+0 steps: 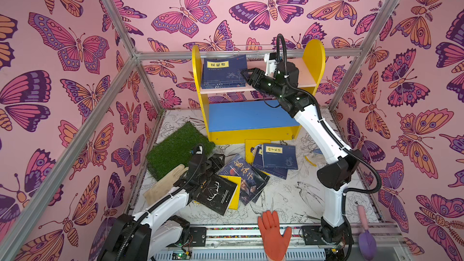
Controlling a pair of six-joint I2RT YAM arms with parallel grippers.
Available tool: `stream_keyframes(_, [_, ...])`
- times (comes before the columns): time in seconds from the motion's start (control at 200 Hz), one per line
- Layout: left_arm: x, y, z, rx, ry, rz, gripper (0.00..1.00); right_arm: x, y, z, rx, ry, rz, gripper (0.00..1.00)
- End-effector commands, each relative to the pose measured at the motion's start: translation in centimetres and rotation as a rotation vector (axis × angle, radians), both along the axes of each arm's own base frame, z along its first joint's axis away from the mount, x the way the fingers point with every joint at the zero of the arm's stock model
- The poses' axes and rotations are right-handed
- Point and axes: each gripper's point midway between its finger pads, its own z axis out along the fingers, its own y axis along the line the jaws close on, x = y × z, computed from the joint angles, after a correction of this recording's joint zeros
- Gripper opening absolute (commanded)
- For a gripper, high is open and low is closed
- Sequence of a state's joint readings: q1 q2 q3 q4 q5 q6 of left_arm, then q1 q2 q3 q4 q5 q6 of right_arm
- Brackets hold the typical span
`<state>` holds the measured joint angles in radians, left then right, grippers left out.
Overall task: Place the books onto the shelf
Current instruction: 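Open the right gripper and withdraw it from the upper shelf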
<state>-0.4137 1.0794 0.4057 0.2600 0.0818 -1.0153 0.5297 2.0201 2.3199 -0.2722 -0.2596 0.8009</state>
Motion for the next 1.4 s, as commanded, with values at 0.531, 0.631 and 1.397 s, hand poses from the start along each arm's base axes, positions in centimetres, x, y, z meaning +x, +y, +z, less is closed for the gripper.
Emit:
stream_keyframes(0.531, [-0.4, 0.0, -1.1, 0.010, 0.031, 0.001, 0.74, 0.7, -2.3, -4.4, -0.298, -0.015, -0.163, 0.49])
stream_keyframes(0.631, [-0.4, 0.0, -1.2, 0.009, 0.032, 0.000, 0.74, 0.2, -2.1, -3.8, -0.276, -0.033, -0.141, 0.44])
stream_keyframes(1.397, [-0.4, -0.1, -1.2, 0.005, 0.029, -0.007, 0.74, -0.3, 2.6, -3.0, -0.200, -0.076, 0.024, 0.26])
